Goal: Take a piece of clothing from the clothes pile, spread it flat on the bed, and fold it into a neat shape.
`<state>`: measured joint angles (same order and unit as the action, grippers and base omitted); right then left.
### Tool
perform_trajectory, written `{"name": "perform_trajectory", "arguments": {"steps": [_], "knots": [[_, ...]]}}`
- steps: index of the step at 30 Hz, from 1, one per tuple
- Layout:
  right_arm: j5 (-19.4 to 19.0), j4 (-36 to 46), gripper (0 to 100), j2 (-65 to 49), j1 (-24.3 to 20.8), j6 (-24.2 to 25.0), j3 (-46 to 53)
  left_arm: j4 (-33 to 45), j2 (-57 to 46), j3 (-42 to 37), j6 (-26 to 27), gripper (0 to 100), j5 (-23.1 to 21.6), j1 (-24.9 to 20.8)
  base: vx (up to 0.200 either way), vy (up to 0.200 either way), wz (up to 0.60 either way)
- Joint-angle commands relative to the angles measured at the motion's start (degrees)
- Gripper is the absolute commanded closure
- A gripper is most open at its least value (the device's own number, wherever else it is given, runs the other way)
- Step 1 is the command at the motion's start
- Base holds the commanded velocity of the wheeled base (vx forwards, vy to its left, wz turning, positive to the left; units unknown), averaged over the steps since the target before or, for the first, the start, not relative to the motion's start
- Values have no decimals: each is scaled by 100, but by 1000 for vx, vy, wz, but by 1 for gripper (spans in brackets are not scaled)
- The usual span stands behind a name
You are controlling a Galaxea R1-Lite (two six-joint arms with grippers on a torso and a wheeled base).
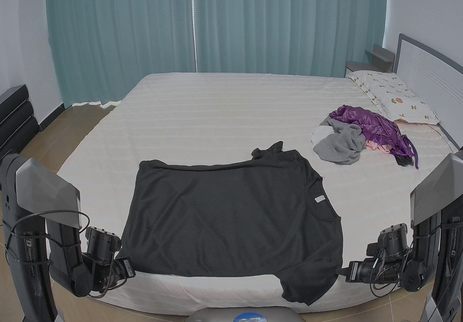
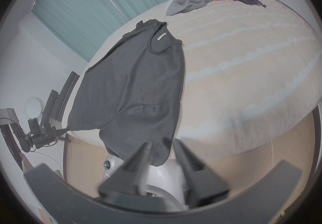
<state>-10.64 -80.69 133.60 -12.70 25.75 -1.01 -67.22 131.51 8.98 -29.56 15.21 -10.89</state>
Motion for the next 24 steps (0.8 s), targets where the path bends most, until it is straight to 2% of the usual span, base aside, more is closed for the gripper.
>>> {"name": "perform_trajectory", "arguments": {"steps": [1,14,24], "knots": [[-17,-175,0,342,-4,53,101,-11,24,60,-41,0,-18,-1,0,0,0],[-17,-272,0,-361,101,669,101,-2,-1128,139,-50,0,-62,219,0,0,0],[-26,-404,0,-308,189,748,101,51,-1268,218,-85,0,-238,245,0,0,0]]}}
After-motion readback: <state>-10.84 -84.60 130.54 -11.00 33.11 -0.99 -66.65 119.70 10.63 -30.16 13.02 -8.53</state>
